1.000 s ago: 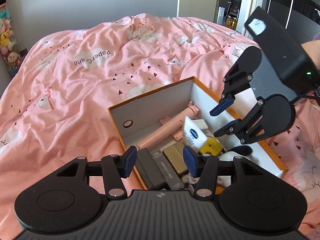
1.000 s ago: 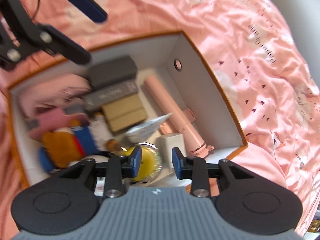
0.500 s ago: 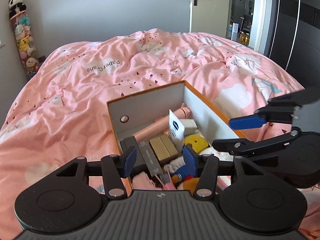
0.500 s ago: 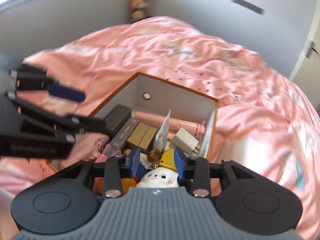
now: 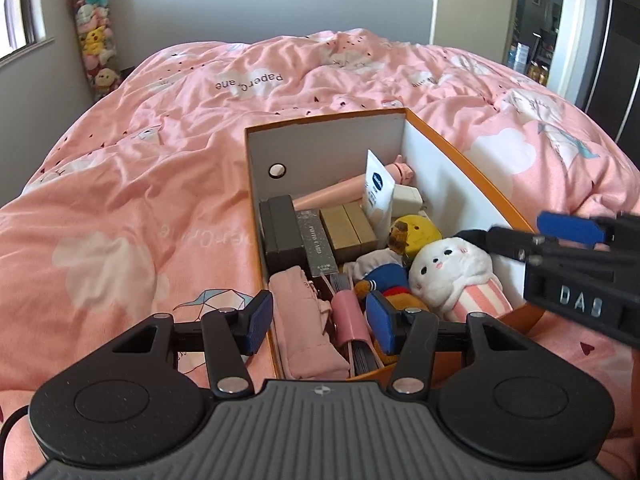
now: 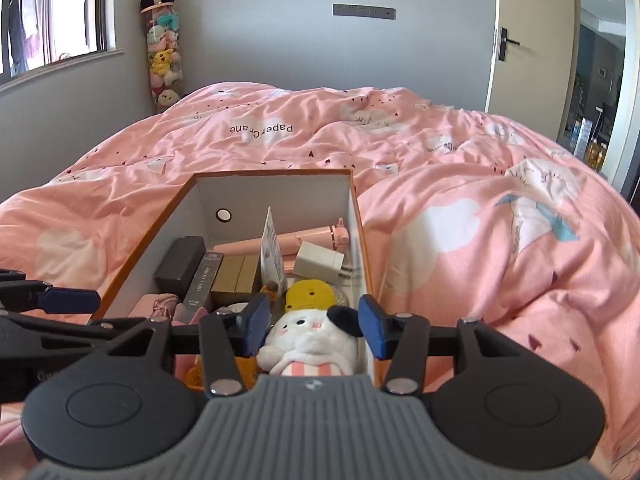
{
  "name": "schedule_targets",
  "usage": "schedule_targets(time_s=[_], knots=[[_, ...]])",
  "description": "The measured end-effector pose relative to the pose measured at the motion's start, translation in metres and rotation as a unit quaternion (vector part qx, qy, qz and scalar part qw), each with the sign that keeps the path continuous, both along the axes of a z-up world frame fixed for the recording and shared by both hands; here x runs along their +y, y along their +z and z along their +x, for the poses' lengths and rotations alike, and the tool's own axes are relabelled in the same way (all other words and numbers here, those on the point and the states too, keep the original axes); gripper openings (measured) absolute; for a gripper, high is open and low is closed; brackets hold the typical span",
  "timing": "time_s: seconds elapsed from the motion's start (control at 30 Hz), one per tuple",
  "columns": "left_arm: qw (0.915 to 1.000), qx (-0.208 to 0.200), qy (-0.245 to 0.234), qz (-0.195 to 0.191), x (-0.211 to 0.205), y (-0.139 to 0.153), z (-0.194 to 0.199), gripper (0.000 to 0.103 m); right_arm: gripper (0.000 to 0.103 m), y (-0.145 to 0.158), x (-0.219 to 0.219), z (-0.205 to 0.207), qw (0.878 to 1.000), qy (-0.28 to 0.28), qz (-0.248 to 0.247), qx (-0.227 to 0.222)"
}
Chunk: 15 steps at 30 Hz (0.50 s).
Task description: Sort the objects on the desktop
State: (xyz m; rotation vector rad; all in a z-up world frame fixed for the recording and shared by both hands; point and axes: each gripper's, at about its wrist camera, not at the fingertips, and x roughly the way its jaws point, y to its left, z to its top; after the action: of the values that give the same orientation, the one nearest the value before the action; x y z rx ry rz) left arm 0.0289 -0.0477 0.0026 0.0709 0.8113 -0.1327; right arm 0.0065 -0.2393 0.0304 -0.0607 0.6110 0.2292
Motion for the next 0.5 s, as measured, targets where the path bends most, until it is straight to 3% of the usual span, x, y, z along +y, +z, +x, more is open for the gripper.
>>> schedule_targets(time_s=[0.27, 0.5], knots=[[0.9999, 0.012, 0.011, 0.002, -0.001, -0.006, -0.002, 0.070, 0.061, -0.014, 0.007, -0.007, 1.000, 0.024, 0.007, -0.004], [0.9994, 0.031, 0.012, 0.002, -0.002, -0.016, -0.003, 0.075, 0.062, -0.028, 0.003, -0.003, 0.999, 0.018, 0.018, 0.024]])
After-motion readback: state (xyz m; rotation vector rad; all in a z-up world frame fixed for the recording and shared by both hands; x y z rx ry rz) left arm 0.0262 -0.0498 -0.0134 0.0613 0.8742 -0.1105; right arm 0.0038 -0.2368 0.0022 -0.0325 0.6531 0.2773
